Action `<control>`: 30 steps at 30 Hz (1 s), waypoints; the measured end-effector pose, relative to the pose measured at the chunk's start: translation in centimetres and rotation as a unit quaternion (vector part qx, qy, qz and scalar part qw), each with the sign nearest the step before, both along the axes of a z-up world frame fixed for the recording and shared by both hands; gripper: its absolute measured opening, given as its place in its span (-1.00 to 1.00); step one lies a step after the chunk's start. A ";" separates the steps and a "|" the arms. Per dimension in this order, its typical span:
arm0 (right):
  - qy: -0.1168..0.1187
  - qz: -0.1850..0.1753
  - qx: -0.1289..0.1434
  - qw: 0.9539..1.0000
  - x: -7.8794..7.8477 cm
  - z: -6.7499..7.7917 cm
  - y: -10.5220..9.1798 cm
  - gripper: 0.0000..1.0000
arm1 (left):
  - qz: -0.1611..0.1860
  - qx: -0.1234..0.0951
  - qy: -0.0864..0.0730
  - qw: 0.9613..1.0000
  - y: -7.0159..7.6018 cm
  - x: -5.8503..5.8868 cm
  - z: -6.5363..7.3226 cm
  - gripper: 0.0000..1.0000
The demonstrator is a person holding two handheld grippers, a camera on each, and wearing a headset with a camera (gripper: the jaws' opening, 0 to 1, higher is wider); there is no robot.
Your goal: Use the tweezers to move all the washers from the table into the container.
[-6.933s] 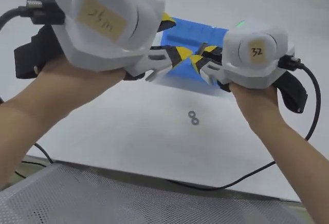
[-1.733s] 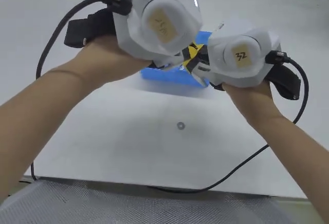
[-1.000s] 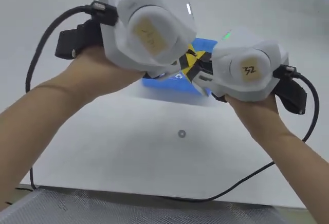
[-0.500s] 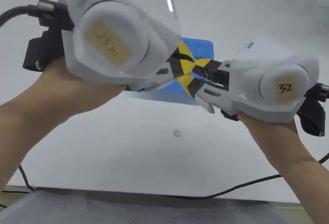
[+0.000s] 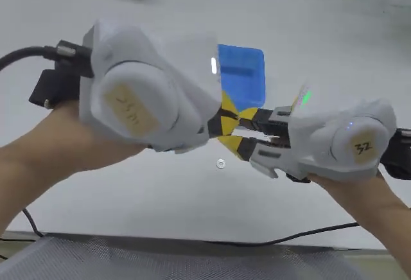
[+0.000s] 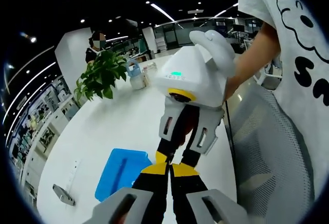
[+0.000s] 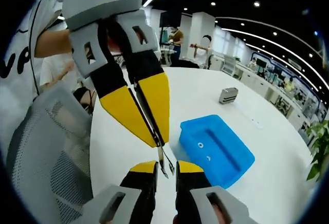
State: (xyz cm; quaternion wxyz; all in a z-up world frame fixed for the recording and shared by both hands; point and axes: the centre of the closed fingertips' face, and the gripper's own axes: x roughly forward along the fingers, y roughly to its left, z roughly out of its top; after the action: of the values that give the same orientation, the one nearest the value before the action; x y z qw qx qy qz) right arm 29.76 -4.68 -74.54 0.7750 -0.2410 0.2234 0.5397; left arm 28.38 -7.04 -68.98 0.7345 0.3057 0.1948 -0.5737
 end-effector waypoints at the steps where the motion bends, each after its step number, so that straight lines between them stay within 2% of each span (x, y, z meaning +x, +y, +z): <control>1: -0.005 0.007 -0.002 1.000 -0.1 -0.1 0.0 -0.86 | -0.004 0.000 0.000 1.000 0.0 -0.1 -0.1 -1.00; 9: 0.014 0.028 -0.006 0.999 -0.9 -1.4 0.1 -0.89 | -0.023 0.013 0.026 0.999 0.3 -0.3 -1.4 -1.00; 11: 0.030 0.031 -0.005 0.999 -1.1 -2.0 0.2 -0.89 | -0.022 0.013 0.040 0.999 0.3 -0.4 -1.8 -1.00; 15: 0.037 0.034 -0.012 0.999 -1.3 -2.8 0.0 -0.89 | -0.018 0.009 0.058 0.998 0.2 -0.3 -2.7 -1.00; 20: 0.051 0.033 -0.017 0.998 -1.6 -3.6 -0.1 -0.89 | -0.018 0.012 0.066 0.998 0.0 -0.7 -3.3 -1.00; 21: 0.050 0.032 -0.017 0.998 -1.6 -3.7 -0.1 -0.89 | -0.017 0.007 0.068 0.998 -0.1 -0.7 -3.2 -1.00; 30: 0.056 0.035 -0.020 0.998 -1.9 -3.7 0.0 -0.89 | -0.015 0.007 0.076 0.997 0.0 -1.1 -3.1 -1.00</control>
State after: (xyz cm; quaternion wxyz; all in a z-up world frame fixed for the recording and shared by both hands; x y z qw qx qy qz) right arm 27.85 -4.64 -78.29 0.7372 -0.2335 0.2687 0.5742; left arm 27.28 -7.01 -72.04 0.7068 0.2693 0.2491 -0.6048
